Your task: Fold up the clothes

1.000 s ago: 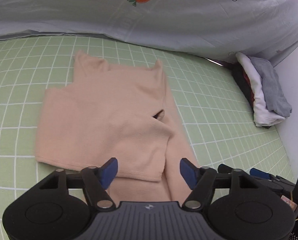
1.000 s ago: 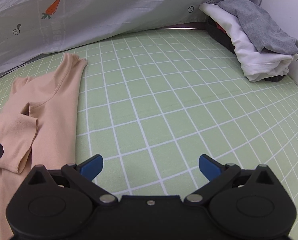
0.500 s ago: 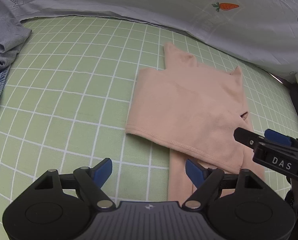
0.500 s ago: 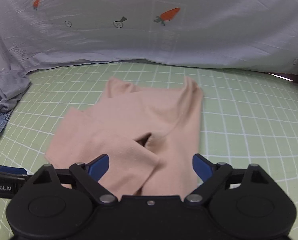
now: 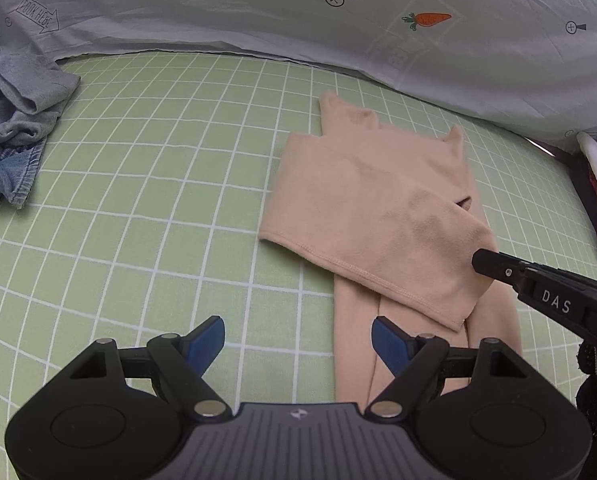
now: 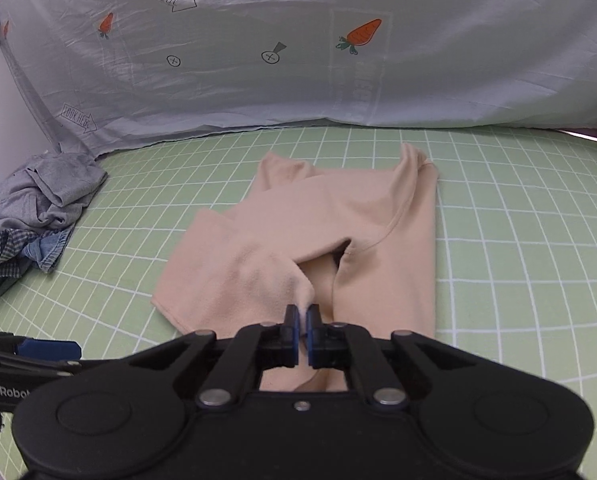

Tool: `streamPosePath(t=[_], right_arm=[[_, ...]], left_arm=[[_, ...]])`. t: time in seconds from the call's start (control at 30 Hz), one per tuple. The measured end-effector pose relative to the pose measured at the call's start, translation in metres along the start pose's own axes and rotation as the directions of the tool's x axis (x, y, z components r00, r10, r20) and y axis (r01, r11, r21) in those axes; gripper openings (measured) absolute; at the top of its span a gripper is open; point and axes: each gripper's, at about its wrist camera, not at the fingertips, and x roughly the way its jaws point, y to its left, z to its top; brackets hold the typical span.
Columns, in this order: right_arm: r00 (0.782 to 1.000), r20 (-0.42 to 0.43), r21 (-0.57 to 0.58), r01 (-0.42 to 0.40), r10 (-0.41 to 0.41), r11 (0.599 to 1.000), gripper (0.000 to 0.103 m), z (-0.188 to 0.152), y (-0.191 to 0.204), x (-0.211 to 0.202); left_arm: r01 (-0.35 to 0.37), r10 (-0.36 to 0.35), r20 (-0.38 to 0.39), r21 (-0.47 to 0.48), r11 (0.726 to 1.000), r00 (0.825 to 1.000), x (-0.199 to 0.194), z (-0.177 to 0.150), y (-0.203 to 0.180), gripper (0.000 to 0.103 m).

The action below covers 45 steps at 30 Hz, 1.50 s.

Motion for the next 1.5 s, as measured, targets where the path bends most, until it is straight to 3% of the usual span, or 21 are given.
streamPosePath(t=[0.27, 0.57, 0.77, 1.17, 1.4, 1.5], right_arm=[[0.998, -0.010, 0.163, -0.056, 0.058, 0.985, 0.004, -0.053, -0.022, -0.052], [0.998, -0.044, 0.254, -0.022, 0.034, 0.967, 0.004, -0.101, -0.038, -0.086], [0.997, -0.071, 0.275, 0.015, 0.005, 0.961, 0.004, -0.128, -0.042, -0.106], [0.991, -0.133, 0.314, 0.060, -0.018, 0.948, 0.004, -0.158, -0.053, -0.118], [0.986, -0.162, 0.287, 0.083, -0.037, 0.954, 0.004, -0.156, -0.050, -0.113], [0.982, -0.171, 0.248, 0.120, -0.078, 0.961, 0.010, -0.152, -0.047, -0.112]], left_arm=[[0.031, -0.029, -0.062, 0.024, 0.999, 0.998, -0.009, -0.042, -0.011, 0.081], [0.068, -0.055, -0.085, 0.153, 0.986, 0.995, -0.024, -0.080, -0.039, 0.081], [0.061, -0.043, -0.109, 0.168, 0.984, 0.993, -0.029, -0.100, -0.041, 0.081], [0.055, -0.030, -0.144, 0.173, 0.983, 0.989, -0.035, -0.131, -0.044, 0.081], [0.050, -0.025, -0.155, 0.160, 0.986, 0.988, -0.031, -0.131, -0.043, 0.081], [0.047, -0.023, -0.157, 0.156, 0.987, 0.987, -0.030, -0.129, -0.042, 0.081]])
